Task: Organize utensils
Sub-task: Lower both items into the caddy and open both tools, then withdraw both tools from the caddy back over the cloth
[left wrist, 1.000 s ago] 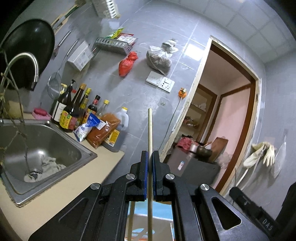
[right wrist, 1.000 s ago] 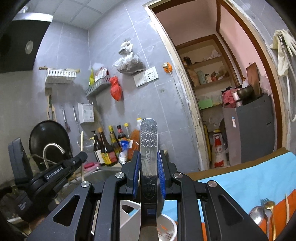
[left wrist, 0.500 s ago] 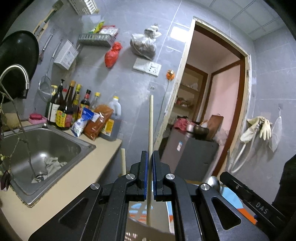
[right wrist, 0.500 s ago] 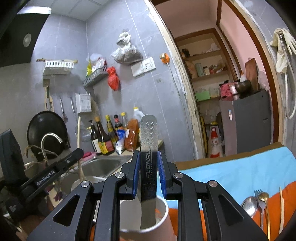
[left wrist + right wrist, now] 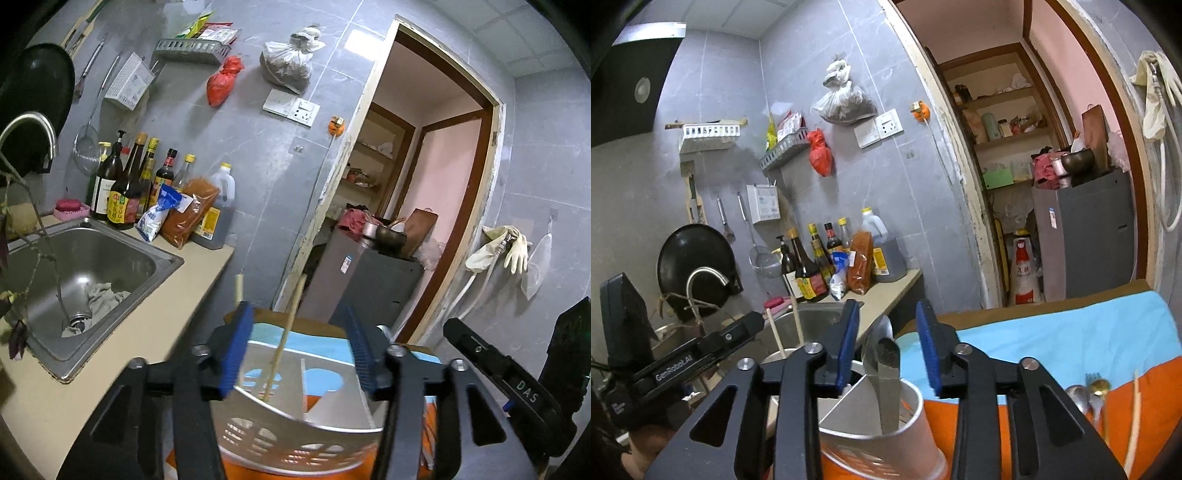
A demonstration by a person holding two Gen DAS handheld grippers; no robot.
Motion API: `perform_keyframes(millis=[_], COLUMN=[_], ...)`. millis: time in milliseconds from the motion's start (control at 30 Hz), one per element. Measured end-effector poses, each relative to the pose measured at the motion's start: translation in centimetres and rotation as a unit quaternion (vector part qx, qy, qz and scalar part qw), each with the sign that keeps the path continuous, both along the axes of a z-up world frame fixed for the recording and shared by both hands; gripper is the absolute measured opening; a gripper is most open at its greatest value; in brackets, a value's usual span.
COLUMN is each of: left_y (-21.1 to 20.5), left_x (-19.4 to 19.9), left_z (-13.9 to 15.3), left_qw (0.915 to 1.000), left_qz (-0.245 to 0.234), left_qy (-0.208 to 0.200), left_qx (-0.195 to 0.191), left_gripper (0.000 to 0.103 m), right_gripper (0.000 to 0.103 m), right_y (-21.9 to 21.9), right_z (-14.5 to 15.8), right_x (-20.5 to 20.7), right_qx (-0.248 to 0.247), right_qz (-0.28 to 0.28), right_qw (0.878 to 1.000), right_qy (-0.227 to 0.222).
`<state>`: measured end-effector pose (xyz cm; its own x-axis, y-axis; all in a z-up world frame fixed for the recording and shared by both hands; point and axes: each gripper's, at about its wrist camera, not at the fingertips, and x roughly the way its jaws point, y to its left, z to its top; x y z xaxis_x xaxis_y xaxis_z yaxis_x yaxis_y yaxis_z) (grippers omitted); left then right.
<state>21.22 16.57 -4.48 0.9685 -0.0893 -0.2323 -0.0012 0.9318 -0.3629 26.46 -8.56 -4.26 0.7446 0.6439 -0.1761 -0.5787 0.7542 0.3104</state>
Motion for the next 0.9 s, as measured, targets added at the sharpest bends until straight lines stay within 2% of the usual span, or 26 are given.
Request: perform_keyframes(millis=[100,167,200,233,267,367,600,800,900], left_y=[-1.1,-2.2,-2.7,-3.4,-4.0,-6.0,-11.0,-15.1,-17.3], left_x=[-0.5,-0.8,-0.9,-1.0,-1.2,-1.4,-1.4,-1.1,-0.6], left_z=[1.3,2.2,2.6,3.1,3.4,4.1,4.7,4.0,3.1], left_qw=[1.0,0.9999,0.9998,0.9996,0.9994,0.9985,0.9954,0.9933,0.9925], left_qz=[0.004,0.006,0.007,0.009,0.011,0.014,0.006,-0.019,-0.035], left_qy=[0.001,0.0,0.0,0.0,-0.001,0.0,-0.004,-0.002,0.012], left_qx=[0.005,0.015,0.021,0.029,0.034,0.052,0.095,0.114,0.116], left_gripper=[0.076,0.082,0.091,0.095,0.099,0.1,0.1,0.1,0.1], right_gripper=[0.064,0.076,0.08,0.081,0.085,0.103,0.103,0.103,0.103], right_y=[-1.5,-2.4,-3.0,-3.5,-4.1,-6.1,-11.5,-15.3,-17.1], right_z=[1.3,1.9,2.3,2.6,2.9,3.8,4.6,4.3,3.6], right_x=[-0.3,-0.5,-0.7,-0.8,-0.9,-1.4,-2.4,-2.8,-2.8], right_qx=[0.002,-0.004,-0.007,-0.009,-0.013,-0.028,-0.054,-0.074,-0.082], right_qz=[-0.011,-0.021,-0.029,-0.033,-0.039,-0.06,-0.092,-0.117,-0.129], right_qw=[1.0,1.0,1.0,0.999,0.999,0.998,0.994,0.99,0.988], right_qy=[-0.004,-0.006,-0.009,-0.012,-0.015,-0.025,-0.039,-0.04,-0.033])
